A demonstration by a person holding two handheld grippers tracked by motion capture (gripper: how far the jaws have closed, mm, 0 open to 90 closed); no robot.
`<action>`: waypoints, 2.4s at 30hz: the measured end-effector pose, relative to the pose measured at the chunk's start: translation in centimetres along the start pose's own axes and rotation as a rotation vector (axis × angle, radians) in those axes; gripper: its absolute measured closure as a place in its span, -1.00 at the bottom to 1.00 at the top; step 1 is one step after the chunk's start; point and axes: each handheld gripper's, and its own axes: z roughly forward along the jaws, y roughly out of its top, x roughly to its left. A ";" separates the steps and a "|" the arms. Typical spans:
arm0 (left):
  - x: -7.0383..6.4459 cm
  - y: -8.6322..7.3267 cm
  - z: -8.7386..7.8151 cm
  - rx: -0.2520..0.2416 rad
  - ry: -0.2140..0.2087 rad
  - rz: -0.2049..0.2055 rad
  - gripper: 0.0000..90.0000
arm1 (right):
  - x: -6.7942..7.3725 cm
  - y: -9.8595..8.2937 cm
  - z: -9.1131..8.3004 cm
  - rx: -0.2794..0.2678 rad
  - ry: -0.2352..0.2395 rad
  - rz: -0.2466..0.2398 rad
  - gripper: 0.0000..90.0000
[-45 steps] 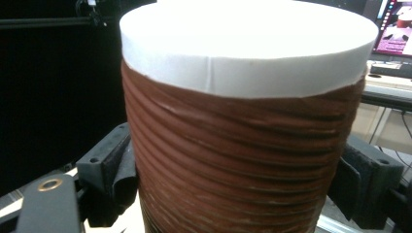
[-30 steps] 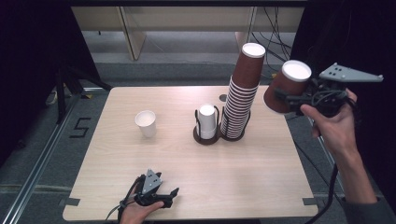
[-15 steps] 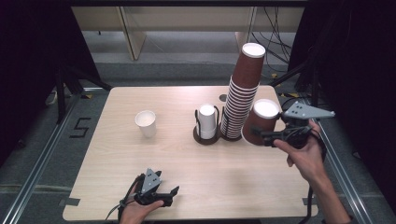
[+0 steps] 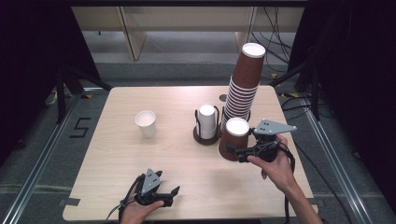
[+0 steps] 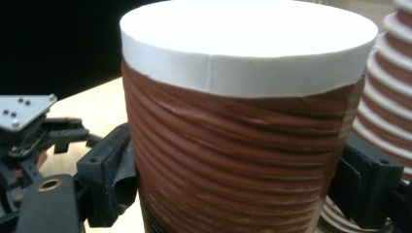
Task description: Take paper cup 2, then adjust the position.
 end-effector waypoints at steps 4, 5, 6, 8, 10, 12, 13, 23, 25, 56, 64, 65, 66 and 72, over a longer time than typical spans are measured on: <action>0.0 0.1 0.0 -0.008 -0.013 0.005 -0.68 | 0.5 -0.8 1.0 0.004 0.031 -0.008 -0.63; 0.0 0.1 -0.1 -0.012 -0.012 0.005 -0.68 | 0.7 -1.0 1.2 0.016 0.031 0.009 -0.63; 0.0 0.1 -0.1 -0.013 -0.014 0.004 -0.68 | 0.8 -1.1 1.4 0.015 0.037 0.003 -0.63; 0.0 0.1 -0.2 -0.018 -0.011 0.001 -0.68 | 1.0 -1.5 1.8 0.028 0.047 0.010 -0.63; 0.0 0.1 -0.2 -0.022 -0.016 0.005 -0.68 | 1.2 -1.8 2.3 0.035 0.056 -0.003 -0.63; 0.0 0.1 -0.3 -0.023 -0.011 0.002 -0.68 | 1.5 -2.2 2.8 0.042 0.064 0.010 -0.63; 0.0 0.2 -0.3 -0.024 -0.012 0.000 -0.68 | 1.6 -2.4 3.1 0.047 0.078 0.000 -0.63; -0.5 0.3 -0.6 -0.105 -0.078 -0.015 -0.68 | 3.3 -3.5 5.4 0.075 0.141 -0.010 -0.63; -0.7 0.4 -0.7 -0.126 -0.100 -0.013 -0.68 | 3.7 -3.5 5.7 0.084 0.140 -0.034 -0.63; -2.3 1.0 0.2 -0.213 -0.228 -0.038 -0.68 | 7.7 -4.0 10.0 0.095 0.274 -0.035 -0.61; -2.2 1.0 0.4 -0.210 -0.218 -0.049 -0.91 | 8.7 -4.0 10.5 0.064 0.303 -0.011 -0.61; -2.2 1.0 0.4 -0.212 -0.214 -0.047 -0.93 | 8.8 -4.0 10.5 0.060 0.301 -0.017 -0.61; -2.2 0.9 0.4 -0.213 -0.214 -0.046 -0.95 | 8.9 -4.0 10.8 0.048 0.326 -0.012 -0.61; -2.4 0.9 0.5 -0.217 -0.207 -0.037 -0.98 | 9.6 -4.1 10.8 0.051 0.326 0.025 -0.61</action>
